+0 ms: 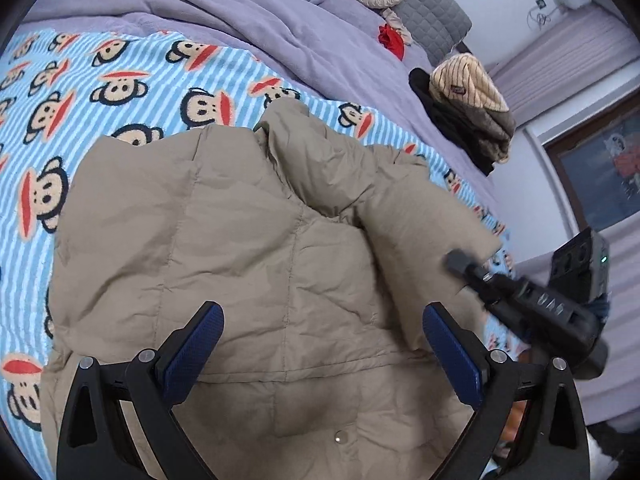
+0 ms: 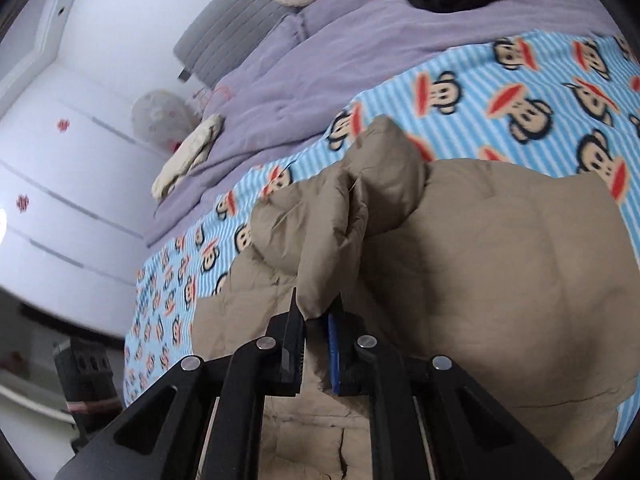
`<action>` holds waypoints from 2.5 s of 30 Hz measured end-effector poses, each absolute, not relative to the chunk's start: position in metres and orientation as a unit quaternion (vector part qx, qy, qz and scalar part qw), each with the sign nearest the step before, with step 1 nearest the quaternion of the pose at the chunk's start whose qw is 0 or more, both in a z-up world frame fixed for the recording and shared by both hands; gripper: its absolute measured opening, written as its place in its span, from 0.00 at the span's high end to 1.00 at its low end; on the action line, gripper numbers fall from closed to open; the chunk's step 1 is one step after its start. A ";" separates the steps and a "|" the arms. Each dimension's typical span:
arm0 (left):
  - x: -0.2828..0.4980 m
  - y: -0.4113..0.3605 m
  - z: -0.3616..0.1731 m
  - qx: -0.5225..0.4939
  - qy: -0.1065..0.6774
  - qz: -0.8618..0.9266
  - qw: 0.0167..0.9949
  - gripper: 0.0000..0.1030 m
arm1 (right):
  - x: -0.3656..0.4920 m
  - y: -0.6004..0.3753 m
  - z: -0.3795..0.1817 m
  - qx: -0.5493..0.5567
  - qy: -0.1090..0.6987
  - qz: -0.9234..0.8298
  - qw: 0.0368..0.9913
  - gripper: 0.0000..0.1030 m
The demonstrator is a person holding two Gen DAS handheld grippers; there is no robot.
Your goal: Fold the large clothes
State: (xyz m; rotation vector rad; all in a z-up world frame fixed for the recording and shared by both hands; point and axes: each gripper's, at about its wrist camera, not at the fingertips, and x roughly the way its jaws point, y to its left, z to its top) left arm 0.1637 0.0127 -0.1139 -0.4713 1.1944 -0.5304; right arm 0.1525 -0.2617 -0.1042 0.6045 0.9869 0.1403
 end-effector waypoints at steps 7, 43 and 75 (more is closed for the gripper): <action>0.180 0.018 -0.123 -0.295 0.553 -0.290 0.724 0.03 | 0.152 -0.196 -0.146 0.220 0.563 0.107 0.790 0.39; 0.152 0.016 -0.175 -0.129 0.624 -0.202 0.744 0.74 | 0.064 -0.379 -0.183 0.362 0.529 -0.089 0.762 0.92; 0.194 -0.032 -0.191 -0.040 0.616 -0.162 0.770 0.74 | 0.118 -0.495 -0.188 0.414 0.489 -0.122 0.758 0.74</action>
